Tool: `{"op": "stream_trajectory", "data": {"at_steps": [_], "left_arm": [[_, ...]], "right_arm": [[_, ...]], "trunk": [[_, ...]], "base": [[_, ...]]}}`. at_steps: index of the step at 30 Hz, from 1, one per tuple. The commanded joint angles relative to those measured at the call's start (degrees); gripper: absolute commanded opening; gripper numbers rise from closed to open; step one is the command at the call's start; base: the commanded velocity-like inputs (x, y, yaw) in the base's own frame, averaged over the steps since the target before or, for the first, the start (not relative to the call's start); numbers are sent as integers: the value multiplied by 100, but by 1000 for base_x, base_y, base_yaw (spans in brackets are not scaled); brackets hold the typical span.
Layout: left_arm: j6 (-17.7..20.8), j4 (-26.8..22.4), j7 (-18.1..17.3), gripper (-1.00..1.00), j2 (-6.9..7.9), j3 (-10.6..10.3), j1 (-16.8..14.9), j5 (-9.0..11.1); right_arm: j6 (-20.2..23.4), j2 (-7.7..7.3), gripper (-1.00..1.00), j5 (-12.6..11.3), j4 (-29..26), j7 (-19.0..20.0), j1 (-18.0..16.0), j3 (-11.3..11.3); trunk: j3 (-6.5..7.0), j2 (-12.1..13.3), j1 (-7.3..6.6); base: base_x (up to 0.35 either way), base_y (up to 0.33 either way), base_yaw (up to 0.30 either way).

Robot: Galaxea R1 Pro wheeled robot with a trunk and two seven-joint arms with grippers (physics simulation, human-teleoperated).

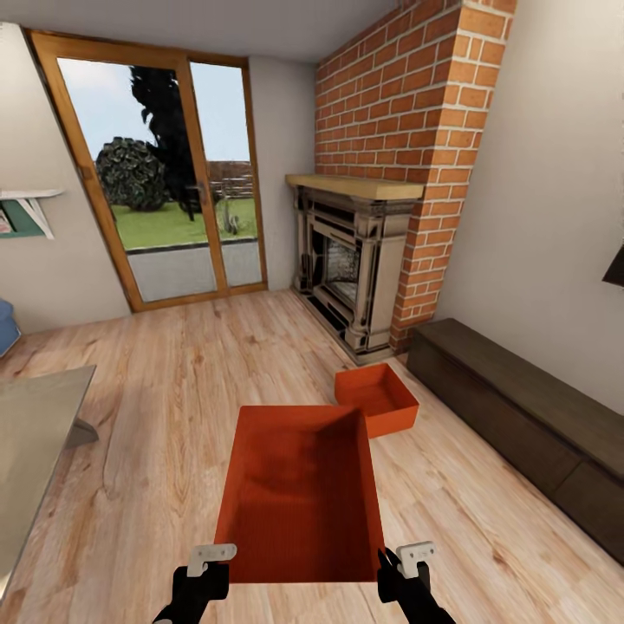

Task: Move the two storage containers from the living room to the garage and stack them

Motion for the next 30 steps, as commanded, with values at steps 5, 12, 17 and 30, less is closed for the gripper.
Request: {"op": "stream_trajectory", "data": {"at_steps": [5,12,17,30], "left_arm": [[-6,-13,64,-100,10,12,-5,6],[-6,-14,64,-100,11,11,-5,6],[-6,-13,64,-100,9,12,-5,6],[-6,-13,64,-100,10,13,-5,6]], "right_arm": [[-16,-2,-100,12,17,51,-1,21],[-16,-2,-100,9,17,51,-3,18],[-16,-2,-100,12,17,51,-2,19],[-16,-2,-100,12,17,51,-1,17]], "trunk": [[130,197,-109],[321,477,-263],[457,678,-373],[810,1199,-659]], "base": [[0,0,0],[0,0,0],[0,0,0],[0,0,0]]}}
